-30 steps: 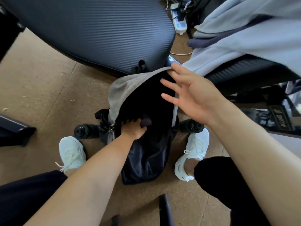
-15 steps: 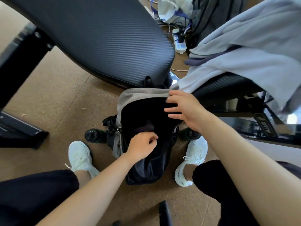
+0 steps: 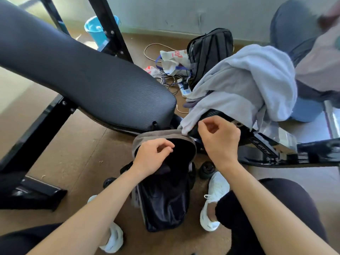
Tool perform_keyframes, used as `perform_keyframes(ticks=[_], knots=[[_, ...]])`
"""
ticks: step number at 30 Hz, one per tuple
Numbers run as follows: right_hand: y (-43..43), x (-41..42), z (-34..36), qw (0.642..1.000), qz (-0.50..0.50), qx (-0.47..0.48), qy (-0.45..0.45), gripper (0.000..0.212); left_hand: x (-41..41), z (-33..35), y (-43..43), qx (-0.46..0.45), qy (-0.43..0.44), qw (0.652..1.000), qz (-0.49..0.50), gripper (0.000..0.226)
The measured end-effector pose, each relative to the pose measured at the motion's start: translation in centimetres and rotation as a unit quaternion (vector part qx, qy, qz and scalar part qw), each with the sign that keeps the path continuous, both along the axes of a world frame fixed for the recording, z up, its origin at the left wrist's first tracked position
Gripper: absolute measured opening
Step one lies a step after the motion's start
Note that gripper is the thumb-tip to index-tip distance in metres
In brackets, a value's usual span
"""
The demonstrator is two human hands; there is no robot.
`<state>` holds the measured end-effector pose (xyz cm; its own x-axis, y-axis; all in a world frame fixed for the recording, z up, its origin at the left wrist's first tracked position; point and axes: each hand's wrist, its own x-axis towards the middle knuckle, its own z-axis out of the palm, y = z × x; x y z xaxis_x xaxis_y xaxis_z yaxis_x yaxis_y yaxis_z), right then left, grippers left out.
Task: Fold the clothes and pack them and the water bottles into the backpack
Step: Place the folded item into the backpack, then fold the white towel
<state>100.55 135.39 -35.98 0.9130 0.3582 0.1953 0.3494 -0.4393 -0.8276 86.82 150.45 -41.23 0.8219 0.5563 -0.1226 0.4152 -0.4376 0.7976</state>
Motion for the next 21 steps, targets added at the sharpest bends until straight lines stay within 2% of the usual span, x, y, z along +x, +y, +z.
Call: perform_keyframes(ticks=[2, 5, 8, 12, 14, 17, 19, 21], knots=[[-1.3, 1.5, 0.6, 0.991, -0.11, 0.056, -0.048, 0.005, 2.0, 2.1, -1.0, -0.009, -0.015, 1.0, -0.004, 0.015], [-3.0, 4.4, 0.5, 0.97, -0.225, 0.096, -0.013, 0.032, 5.4, 4.1, -1.8, 0.001, -0.022, 1.0, -0.014, 0.011], [-3.6, 6.3, -0.1, 0.965, -0.229, 0.11, 0.06, 0.052, 9.2, 5.5, -2.2, 0.008, -0.05, 0.998, -0.026, 0.014], [-2.5, 6.7, -0.7, 0.954, -0.199, 0.185, 0.125, 0.062, 14.8, 7.5, -3.1, 0.027, -0.079, 0.996, -0.042, 0.037], [-2.0, 6.8, -0.6, 0.945, -0.213, 0.209, 0.133, 0.059, 17.4, 8.5, -3.7, 0.091, -0.115, 0.987, -0.068, 0.052], [-1.6, 7.2, -0.4, 0.934, -0.228, 0.237, 0.14, 0.055, 20.8, 9.7, -5.3, 0.272, -0.148, 0.942, -0.127, 0.065], [-1.4, 7.4, -0.5, 0.929, -0.232, 0.251, 0.139, 0.055, 22.9, 10.4, -6.1, 0.383, -0.159, 0.893, -0.177, 0.058], [-1.3, 7.6, -0.6, 0.928, -0.237, 0.254, 0.137, 0.055, 24.7, 10.7, -6.3, 0.45, -0.18, 0.852, -0.196, 0.037]])
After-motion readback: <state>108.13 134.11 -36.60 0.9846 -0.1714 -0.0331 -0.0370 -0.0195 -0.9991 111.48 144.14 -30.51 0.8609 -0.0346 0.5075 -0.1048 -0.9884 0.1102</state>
